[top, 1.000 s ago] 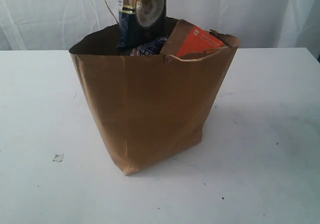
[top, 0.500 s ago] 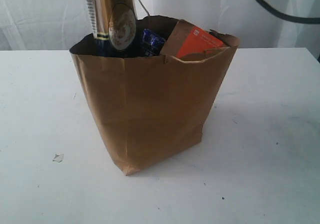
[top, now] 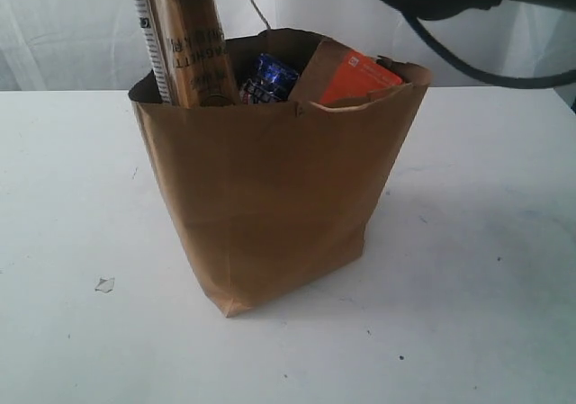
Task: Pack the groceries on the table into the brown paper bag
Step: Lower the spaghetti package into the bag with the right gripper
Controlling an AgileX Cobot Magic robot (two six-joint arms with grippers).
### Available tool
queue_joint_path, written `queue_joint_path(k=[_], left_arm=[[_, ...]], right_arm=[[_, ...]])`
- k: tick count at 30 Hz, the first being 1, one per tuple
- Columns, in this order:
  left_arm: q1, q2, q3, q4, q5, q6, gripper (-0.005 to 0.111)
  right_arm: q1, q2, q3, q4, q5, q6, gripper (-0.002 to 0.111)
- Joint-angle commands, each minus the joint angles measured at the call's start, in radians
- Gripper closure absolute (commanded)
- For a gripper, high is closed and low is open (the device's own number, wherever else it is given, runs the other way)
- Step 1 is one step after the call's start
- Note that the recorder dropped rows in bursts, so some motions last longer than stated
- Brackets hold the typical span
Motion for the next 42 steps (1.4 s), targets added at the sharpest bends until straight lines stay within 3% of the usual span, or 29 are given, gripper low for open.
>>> queue_joint_path(k=[1, 21, 33, 42], left_arm=[[0.000, -0.005, 0.003, -0.004, 0.004, 0.000, 0.107], [0.000, -0.005, 0.003, -0.004, 0.004, 0.000, 0.107], [0.000, -0.005, 0.003, -0.004, 0.004, 0.000, 0.107], [0.000, -0.005, 0.003, -0.004, 0.004, 0.000, 0.107]], right_arm=[[0.004, -0.018, 0.019, 0.023, -0.012, 0.050, 0.108], [0.000, -0.079, 0.090, 0.058, 0.140, 0.058, 0.108], [-0.002, -0.096, 0.101, 0.060, 0.359, 0.163, 0.108], [-0.058, -0.094, 0.101, 0.156, 0.381, 0.278, 0.108]])
